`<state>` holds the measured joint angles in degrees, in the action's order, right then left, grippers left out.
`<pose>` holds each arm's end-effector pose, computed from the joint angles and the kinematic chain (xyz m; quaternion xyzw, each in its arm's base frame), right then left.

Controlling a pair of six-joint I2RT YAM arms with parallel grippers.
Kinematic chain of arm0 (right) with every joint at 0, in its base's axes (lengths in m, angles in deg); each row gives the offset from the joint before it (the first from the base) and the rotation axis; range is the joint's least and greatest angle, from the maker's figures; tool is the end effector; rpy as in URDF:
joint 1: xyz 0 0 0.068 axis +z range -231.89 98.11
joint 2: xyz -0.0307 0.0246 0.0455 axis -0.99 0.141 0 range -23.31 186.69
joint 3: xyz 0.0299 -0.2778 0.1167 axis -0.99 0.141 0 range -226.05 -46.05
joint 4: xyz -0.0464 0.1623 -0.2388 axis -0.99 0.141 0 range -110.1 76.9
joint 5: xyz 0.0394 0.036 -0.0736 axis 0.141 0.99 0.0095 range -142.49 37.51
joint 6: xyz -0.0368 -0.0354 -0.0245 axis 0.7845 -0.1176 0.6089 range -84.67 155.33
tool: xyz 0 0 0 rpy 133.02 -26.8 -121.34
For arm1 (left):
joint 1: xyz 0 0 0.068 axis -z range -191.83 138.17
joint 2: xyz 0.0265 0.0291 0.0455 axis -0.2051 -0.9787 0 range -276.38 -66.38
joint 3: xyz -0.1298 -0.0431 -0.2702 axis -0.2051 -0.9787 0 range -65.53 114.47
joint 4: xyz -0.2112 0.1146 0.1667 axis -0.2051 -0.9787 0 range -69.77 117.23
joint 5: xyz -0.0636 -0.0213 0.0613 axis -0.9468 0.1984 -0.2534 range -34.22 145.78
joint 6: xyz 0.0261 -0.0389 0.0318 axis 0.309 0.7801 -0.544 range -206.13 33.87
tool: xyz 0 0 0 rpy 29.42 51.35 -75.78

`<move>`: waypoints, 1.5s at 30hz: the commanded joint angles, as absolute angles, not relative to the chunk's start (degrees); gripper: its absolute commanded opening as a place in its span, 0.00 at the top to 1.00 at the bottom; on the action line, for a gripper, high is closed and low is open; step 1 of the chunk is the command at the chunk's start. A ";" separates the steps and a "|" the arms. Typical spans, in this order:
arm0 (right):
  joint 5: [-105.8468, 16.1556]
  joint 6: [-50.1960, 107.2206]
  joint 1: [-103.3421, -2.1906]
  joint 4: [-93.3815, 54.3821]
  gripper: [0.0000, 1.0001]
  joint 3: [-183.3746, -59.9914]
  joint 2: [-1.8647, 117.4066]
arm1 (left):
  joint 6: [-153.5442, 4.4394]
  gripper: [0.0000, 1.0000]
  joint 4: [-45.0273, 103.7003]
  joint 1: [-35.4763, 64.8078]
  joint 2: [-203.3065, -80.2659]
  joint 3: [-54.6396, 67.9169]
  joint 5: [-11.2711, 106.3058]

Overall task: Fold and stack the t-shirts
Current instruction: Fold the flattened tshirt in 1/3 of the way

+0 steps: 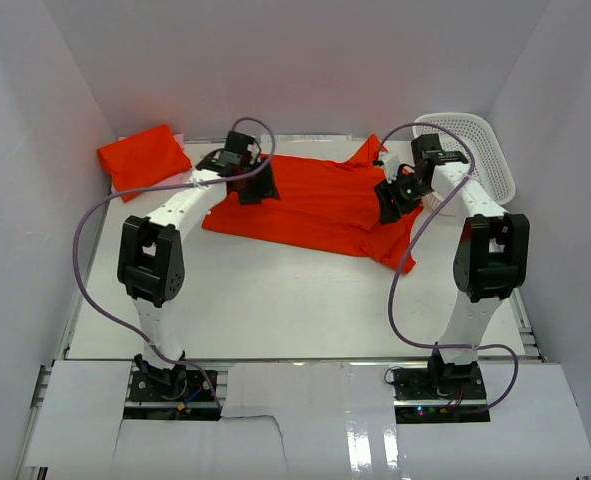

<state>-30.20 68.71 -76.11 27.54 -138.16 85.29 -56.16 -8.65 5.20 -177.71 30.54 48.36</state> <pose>0.4421 0.0599 0.2722 -0.3613 0.8864 0.1305 0.2583 0.4595 -0.1461 0.2848 -0.0846 0.9375 -0.1884 0.2801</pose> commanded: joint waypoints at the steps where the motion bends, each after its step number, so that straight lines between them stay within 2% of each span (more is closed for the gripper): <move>1: -26.39 68.64 -74.87 31.32 0.42 -135.17 83.91 | -63.45 0.36 -6.61 11.71 -176.42 27.04 46.90; 7: -18.84 67.85 -74.60 36.50 0.42 -138.33 89.18 | -62.93 0.37 0.07 17.25 -176.60 21.05 43.74; 15: -14.96 66.27 -74.33 36.42 0.43 -140.97 94.19 | -62.23 0.37 7.98 21.21 -174.13 14.45 42.86; 23: -15.92 63.98 -74.25 34.75 0.43 -144.40 98.15 | -62.40 0.38 12.11 27.53 -177.73 17.52 44.17; 28: -18.91 61.43 -74.25 29.58 0.42 -142.12 97.72 | -60.91 0.38 12.99 29.74 -180.81 19.99 43.65; 41: -21.90 58.18 -74.33 25.09 0.42 -142.91 101.41 | -58.62 0.38 18.70 30.27 -187.05 14.28 48.75; 45: -23.48 57.65 -74.25 23.68 0.52 -142.20 101.32 | -58.45 0.38 18.53 30.27 -188.02 14.10 49.01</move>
